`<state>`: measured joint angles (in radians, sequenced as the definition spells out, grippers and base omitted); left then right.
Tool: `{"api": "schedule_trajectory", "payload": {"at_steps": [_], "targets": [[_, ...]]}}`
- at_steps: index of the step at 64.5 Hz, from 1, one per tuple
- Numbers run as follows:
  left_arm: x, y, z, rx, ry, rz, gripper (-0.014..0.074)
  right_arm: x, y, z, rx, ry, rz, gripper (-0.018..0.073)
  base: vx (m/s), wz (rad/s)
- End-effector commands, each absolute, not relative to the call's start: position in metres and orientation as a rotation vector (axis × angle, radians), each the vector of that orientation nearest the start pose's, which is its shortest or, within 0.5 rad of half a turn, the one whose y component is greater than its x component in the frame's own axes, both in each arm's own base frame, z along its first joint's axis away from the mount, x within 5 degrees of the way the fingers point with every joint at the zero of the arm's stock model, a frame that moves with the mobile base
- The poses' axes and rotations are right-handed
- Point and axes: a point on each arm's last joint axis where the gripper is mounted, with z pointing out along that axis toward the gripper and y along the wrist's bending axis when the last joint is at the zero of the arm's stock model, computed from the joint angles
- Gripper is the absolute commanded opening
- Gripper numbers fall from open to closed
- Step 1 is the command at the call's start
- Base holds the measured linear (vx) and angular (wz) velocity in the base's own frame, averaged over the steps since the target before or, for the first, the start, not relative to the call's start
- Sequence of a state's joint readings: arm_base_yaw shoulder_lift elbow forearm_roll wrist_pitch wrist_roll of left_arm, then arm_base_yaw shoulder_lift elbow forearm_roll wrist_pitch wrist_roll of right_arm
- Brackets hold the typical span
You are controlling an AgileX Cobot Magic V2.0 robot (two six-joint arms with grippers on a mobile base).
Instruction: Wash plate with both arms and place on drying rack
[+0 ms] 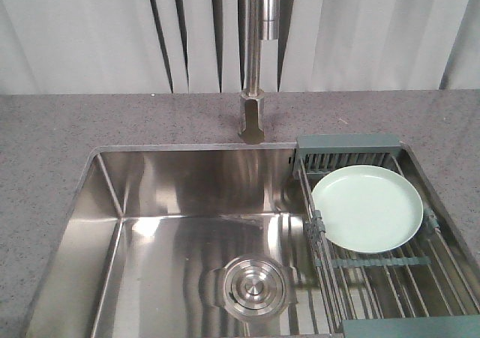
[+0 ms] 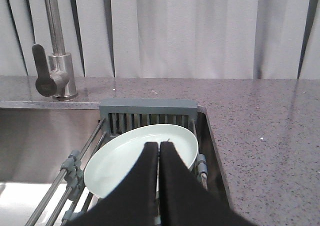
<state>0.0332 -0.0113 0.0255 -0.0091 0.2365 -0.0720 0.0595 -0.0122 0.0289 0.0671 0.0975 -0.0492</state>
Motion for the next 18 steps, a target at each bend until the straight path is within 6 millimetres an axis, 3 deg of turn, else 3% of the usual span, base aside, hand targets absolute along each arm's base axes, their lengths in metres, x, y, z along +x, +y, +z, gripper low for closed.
{"api": "schedule_trajectory", "payload": {"at_steps": [1,18], "targets": [[0.0542,0.0019,0.1995,-0.102,1.618,-0.042,-0.0006,0.0563,0.0031,0.2020,-0.032,1.516,0.054,-0.0001,0.00,0.00],[0.0542,0.0019,0.1995,-0.102,1.618,-0.042,-0.0006,0.0563,0.0031,0.2019,-0.032,1.517,0.054,-0.0001,0.00,0.00]]}}
